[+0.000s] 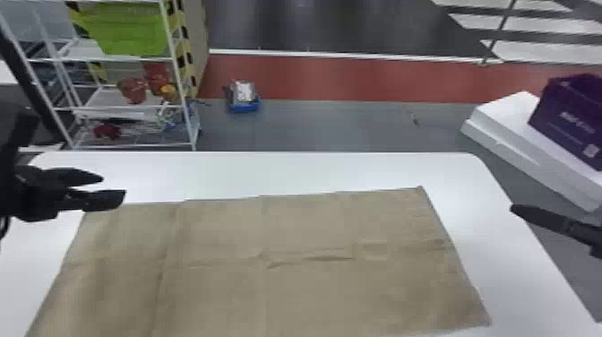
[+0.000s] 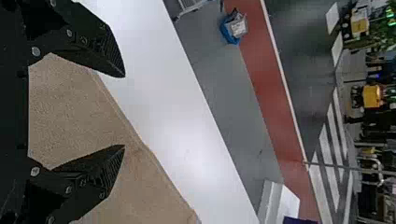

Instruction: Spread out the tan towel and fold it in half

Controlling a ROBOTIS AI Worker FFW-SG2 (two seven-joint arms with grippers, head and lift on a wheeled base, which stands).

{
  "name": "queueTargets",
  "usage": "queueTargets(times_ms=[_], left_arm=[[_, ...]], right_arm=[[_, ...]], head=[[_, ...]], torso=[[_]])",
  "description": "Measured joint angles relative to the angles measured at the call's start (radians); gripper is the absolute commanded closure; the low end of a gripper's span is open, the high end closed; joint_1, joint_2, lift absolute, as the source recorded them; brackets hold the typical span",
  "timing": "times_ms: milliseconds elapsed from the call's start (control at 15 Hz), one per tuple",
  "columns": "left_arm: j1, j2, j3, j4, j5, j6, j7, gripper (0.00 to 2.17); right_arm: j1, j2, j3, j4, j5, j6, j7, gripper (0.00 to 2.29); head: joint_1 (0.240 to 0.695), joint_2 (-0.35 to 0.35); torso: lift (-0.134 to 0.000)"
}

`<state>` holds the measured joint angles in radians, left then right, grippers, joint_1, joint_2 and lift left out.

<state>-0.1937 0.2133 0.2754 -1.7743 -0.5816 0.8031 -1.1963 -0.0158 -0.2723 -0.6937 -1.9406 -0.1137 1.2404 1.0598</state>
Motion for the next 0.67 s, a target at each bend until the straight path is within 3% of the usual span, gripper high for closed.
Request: queueTargets(times_ms=[267, 667], left_arm=[[-0.075, 0.060, -0.028, 0.193, -0.058, -0.052, 0.017, 0.52], [-0.135, 0.084, -0.063, 0.373, -0.125, -0.185, 0.086, 0.52]], right_arm=[[0.000, 0.014, -0.031, 0.002, -0.030, 0.007, -0.052, 0.18], [-0.001, 0.031, -0.025, 0.006, -0.032, 0.008, -0.052, 0.18]], head=[[0.695, -0.052], [0.695, -0.016]], torso=[[-0.124], [-0.124]])
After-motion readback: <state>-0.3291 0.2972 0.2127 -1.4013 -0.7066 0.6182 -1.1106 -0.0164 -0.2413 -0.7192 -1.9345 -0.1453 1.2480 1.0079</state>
